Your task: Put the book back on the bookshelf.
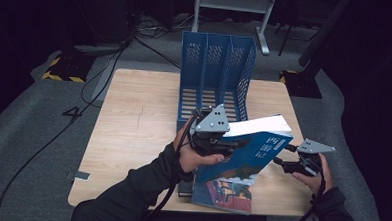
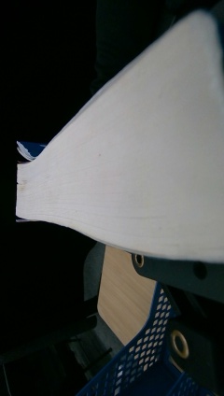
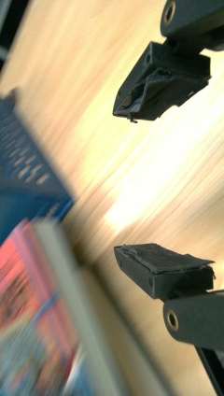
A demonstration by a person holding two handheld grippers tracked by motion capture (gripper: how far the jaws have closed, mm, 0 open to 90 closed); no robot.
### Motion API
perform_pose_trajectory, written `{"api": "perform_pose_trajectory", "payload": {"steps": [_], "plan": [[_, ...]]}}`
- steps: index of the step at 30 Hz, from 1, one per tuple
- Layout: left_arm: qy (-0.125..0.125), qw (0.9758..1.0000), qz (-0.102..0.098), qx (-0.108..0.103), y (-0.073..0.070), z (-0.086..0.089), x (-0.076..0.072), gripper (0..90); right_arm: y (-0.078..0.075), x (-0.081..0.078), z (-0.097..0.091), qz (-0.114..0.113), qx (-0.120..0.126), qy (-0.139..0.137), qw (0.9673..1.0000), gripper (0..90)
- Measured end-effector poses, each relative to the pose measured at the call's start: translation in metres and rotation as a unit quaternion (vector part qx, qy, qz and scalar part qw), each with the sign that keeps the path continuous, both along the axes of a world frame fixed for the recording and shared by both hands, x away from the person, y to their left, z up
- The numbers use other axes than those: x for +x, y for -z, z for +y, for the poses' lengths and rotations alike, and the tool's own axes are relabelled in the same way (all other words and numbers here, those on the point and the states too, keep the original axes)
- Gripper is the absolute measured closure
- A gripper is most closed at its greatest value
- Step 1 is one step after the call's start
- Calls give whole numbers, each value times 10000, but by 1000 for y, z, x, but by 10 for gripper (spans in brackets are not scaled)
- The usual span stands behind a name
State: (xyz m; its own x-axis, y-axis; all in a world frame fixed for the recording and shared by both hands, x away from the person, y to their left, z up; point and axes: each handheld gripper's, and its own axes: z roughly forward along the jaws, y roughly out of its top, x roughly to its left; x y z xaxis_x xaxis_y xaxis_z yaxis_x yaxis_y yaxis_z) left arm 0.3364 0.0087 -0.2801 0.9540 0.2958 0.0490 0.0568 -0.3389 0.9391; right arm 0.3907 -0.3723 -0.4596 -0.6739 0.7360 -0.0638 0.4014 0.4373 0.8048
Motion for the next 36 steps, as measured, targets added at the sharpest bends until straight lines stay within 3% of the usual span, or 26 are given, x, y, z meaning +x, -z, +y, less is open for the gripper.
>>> {"api": "perform_pose_trajectory", "payload": {"steps": [3,7,15,20,27,36], "plan": [[7,10000,44,-41,-1,-1,1,607,14,6,-8,224,-105,137,9996,284],[31,10000,27,-38,-3,-3,0,608,28,13,-20,434,74,362,9984,280],[17,10000,-87,2,-14,-9,-4,610,39,19,-23,607,-28,494,9969,279],[-30,9996,-276,12,-25,-10,-4,610,39,19,-23,612,-40,517,9968,281],[-374,9982,-474,4,-39,-1,5,609,39,19,-24,630,6,582,9963,286],[-1015,9939,-433,0,-46,28,30,609,40,20,-24,612,22,610,9963,285]]}}
